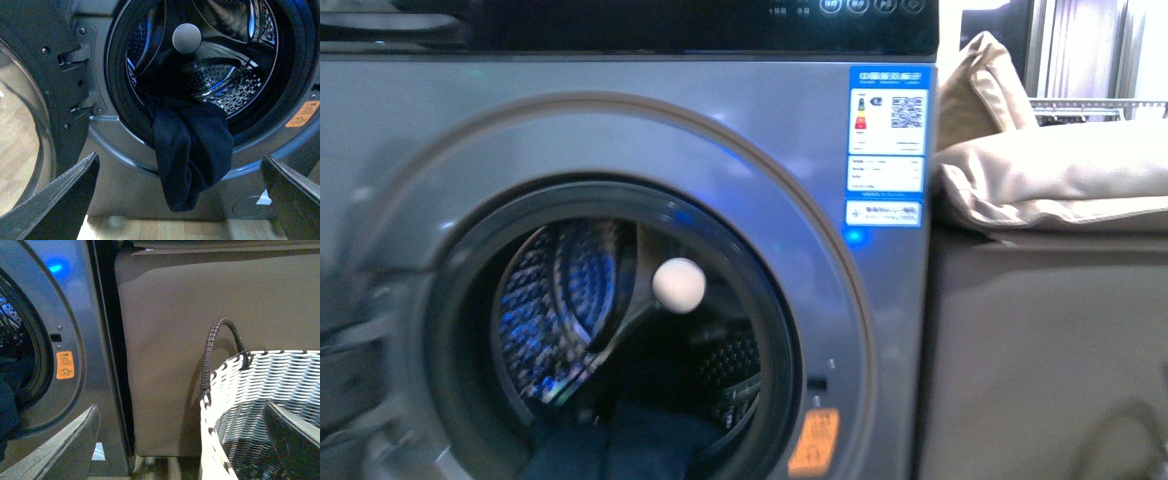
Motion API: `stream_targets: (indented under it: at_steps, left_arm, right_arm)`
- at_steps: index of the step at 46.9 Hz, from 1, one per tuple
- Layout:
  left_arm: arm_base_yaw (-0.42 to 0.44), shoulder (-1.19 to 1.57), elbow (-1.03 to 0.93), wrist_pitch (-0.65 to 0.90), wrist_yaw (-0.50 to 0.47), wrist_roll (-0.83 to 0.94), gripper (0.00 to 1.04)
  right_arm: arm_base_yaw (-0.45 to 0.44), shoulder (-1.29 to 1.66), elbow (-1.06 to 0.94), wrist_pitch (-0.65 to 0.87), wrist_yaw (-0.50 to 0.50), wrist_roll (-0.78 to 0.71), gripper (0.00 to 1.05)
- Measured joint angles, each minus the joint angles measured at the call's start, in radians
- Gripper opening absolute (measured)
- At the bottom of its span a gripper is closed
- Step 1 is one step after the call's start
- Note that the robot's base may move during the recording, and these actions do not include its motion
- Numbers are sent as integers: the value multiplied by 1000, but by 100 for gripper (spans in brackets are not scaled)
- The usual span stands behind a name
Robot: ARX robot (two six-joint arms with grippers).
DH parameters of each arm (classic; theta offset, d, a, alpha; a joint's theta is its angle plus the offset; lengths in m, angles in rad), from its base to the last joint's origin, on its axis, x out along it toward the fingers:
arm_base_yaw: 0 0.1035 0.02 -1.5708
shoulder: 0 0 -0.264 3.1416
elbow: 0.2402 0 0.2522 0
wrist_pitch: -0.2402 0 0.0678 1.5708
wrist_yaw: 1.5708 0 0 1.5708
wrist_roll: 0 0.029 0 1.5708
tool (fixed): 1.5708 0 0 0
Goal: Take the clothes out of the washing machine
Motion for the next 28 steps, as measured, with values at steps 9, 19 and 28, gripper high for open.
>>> stream_targets:
  at_steps: [9, 19, 28]
  left_arm:
    - [0, 0, 0, 0, 0, 0, 98]
    - [-19, 229, 56, 23, 177, -139, 98]
    - [-107, 602, 153, 325, 98, -92, 98]
  right_arm:
    - [0, 0, 0, 0, 1, 0, 97]
    - [0, 0, 0, 0, 2, 0, 97]
    - [0, 0, 0, 0, 0, 0, 97]
